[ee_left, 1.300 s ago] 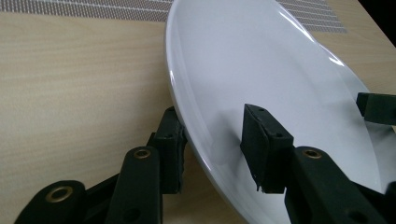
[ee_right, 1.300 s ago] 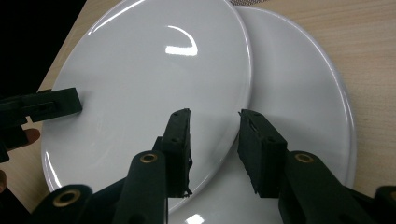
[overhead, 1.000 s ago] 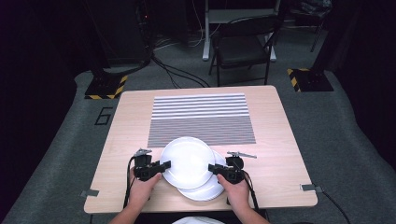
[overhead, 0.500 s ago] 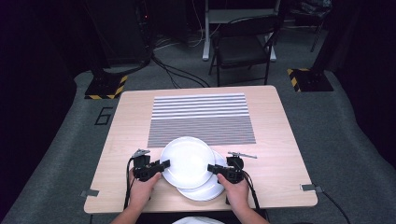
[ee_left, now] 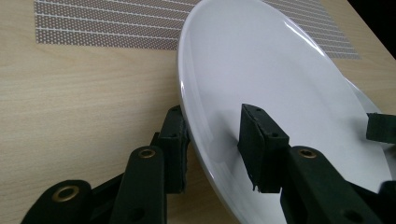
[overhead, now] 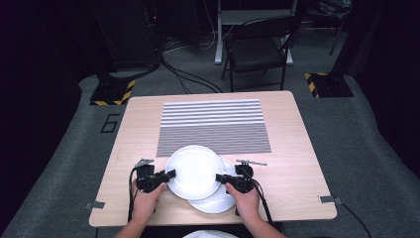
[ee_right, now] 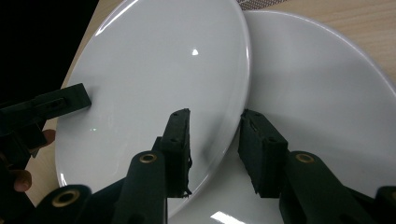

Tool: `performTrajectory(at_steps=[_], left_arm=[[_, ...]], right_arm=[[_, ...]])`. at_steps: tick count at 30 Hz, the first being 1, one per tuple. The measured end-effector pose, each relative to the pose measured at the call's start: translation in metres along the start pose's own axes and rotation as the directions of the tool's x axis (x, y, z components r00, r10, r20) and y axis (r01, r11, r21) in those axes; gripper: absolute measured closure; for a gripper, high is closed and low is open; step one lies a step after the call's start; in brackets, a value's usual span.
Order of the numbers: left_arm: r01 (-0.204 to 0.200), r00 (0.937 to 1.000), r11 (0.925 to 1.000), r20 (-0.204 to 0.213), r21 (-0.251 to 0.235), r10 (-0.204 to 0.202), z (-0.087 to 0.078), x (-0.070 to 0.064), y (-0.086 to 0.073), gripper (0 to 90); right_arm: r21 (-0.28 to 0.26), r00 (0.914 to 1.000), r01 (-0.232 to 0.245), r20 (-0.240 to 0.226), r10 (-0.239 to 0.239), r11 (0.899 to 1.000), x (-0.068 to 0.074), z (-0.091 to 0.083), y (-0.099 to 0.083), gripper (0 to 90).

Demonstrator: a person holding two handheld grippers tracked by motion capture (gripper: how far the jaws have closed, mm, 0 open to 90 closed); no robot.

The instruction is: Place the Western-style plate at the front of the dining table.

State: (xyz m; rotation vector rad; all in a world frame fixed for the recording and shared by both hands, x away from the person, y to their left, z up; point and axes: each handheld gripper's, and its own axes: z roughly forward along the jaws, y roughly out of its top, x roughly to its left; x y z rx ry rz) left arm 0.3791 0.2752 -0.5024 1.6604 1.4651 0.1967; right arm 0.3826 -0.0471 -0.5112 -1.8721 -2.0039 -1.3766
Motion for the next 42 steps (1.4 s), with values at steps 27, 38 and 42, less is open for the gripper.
performTrajectory(at_steps=[27,38,42], left_arm=[[0.001,0.9998,1.0,-0.021,-0.005,-0.002,-0.008,0.006,-0.006,61.5],[-0.023,0.9988,0.9997,-0.044,0.012,0.024,-0.009,0.005,-0.007,58.8],[-0.026,0.9985,0.9996,-0.048,0.009,0.026,-0.01,0.003,-0.008,58.8]], right_arm=[[0.041,0.9943,0.094,0.045,-0.096,0.995,0.021,0.014,-0.002,58.7],[0.018,0.9804,0.176,0.087,-0.177,0.984,0.03,0.016,-0.006,53.9],[0.01,0.9762,0.192,0.1,-0.192,0.981,0.031,0.017,-0.007,52.6]])
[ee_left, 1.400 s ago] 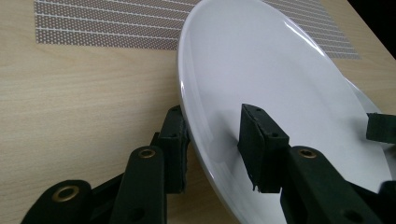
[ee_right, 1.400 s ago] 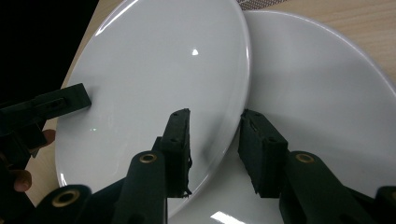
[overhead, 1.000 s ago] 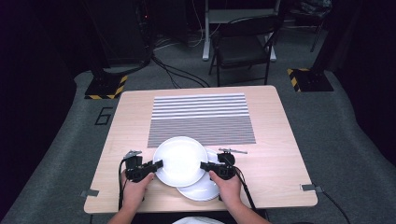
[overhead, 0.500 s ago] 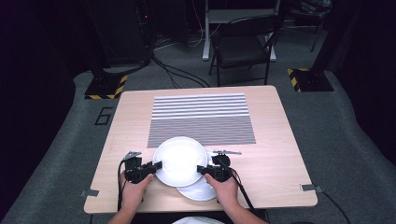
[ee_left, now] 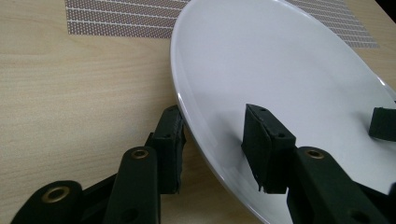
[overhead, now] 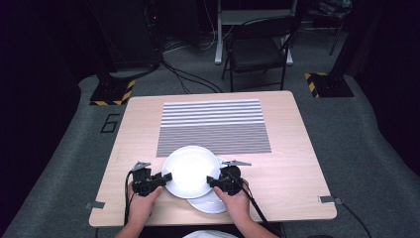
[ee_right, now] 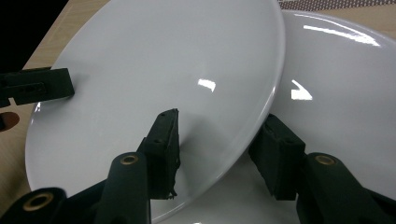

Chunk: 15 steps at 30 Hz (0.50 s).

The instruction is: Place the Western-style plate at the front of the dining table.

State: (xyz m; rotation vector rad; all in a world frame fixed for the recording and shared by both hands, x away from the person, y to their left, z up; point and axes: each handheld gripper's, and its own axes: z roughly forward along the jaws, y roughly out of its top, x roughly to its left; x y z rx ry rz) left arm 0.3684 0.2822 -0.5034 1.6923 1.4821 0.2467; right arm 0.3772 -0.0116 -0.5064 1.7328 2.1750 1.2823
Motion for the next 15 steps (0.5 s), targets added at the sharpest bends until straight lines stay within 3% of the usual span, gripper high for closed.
performTrajectory(at_steps=[15], left_arm=[[-0.003,0.9999,0.9998,0.015,-0.021,0.004,-0.0012,-0.0062,0.0019,58.8]], right_arm=[[-0.037,0.9991,0.029,0.033,-0.027,0.999,0.0001,-0.0068,0.0062,53.7]])
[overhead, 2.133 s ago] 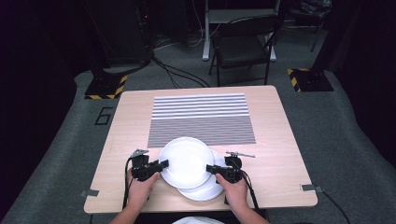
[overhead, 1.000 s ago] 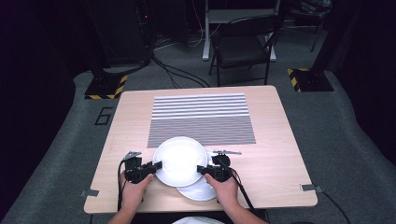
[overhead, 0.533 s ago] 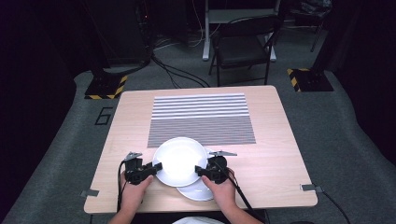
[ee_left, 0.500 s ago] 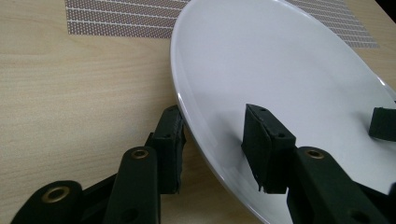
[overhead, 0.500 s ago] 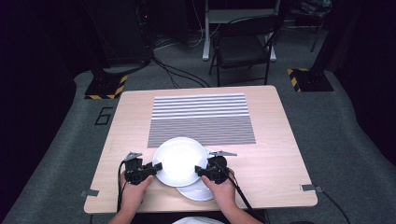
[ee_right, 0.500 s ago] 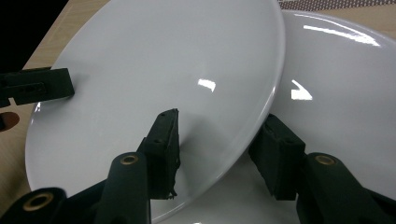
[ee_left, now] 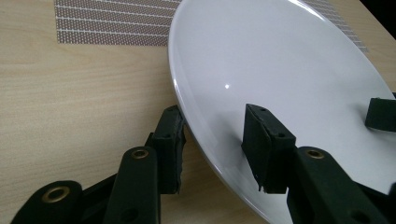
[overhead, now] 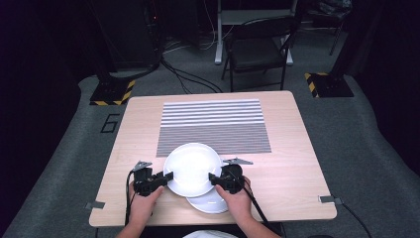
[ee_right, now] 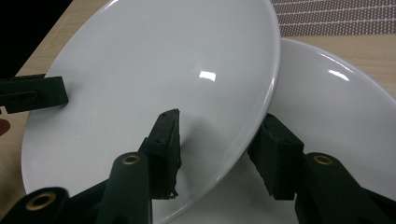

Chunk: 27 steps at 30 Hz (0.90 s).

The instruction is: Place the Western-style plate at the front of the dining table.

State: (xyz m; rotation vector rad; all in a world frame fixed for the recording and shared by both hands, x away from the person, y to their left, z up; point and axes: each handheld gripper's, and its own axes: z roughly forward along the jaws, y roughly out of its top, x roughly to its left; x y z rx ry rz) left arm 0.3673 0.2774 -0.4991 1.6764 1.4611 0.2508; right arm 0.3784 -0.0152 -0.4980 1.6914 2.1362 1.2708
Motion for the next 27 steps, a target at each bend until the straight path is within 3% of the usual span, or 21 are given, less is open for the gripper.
performTrajectory(at_steps=[11,12,27], left_arm=[[-0.009,1.0,0.9998,0.003,-0.015,0.009,-0.001,-0.005,0.006,58.8],[-0.024,0.9997,0.9996,0.003,-0.015,0.024,-0.001,-0.007,0.007,58.8],[-0.039,0.9989,0.9991,0.026,-0.017,0.039,0.004,-0.018,0.017,59.0]], right_arm=[[-0.02,1.0,-0.003,-0.004,0.003,1.0,0.0,-0.006,0.005,54.4],[-0.021,1.0,0.003,-0.003,-0.003,1.0,-0.002,-0.007,0.006,54.3],[-0.041,0.9999,-0.003,0.015,0.004,0.999,-0.01,-0.017,0.016,54.3]])
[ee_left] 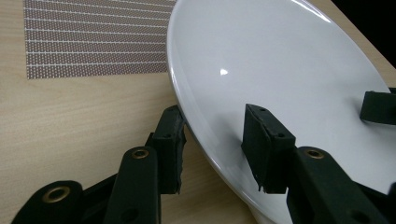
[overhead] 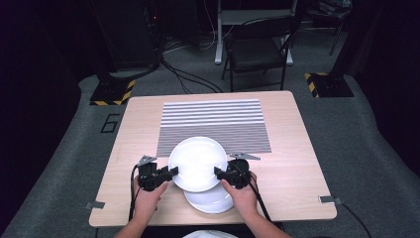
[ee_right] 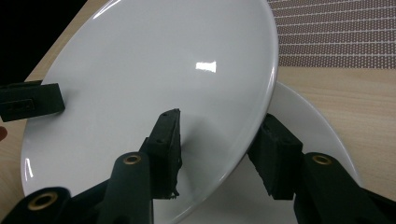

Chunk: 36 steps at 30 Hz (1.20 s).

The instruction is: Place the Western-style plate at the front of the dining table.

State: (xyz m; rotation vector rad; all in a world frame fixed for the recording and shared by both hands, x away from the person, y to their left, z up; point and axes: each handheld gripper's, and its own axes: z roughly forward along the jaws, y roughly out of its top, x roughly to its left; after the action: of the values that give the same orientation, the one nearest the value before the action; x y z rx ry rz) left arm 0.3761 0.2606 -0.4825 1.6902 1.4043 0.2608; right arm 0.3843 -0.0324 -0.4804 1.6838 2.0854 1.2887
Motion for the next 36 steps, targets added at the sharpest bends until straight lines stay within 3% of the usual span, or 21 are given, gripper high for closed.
performTrajectory(at_steps=[11,17,36], left_arm=[[0.002,0.9999,0.9999,0.014,-0.016,-0.002,0.004,-0.006,0.007,61.6],[-0.007,0.9997,0.9998,0.022,-0.021,0.007,0.007,-0.014,0.012,62.3],[-0.014,0.9998,0.9996,0.016,-0.024,0.015,0.015,-0.018,0.025,62.3]], right_arm=[[-0.008,0.9999,-0.006,0.014,0.007,1.0,-0.006,-0.004,0.007,54.3],[-0.017,0.9991,-0.033,0.025,0.033,0.999,-0.014,-0.007,0.011,54.4],[-0.024,0.9986,-0.043,0.031,0.043,0.999,-0.02,-0.012,0.023,56.6]])
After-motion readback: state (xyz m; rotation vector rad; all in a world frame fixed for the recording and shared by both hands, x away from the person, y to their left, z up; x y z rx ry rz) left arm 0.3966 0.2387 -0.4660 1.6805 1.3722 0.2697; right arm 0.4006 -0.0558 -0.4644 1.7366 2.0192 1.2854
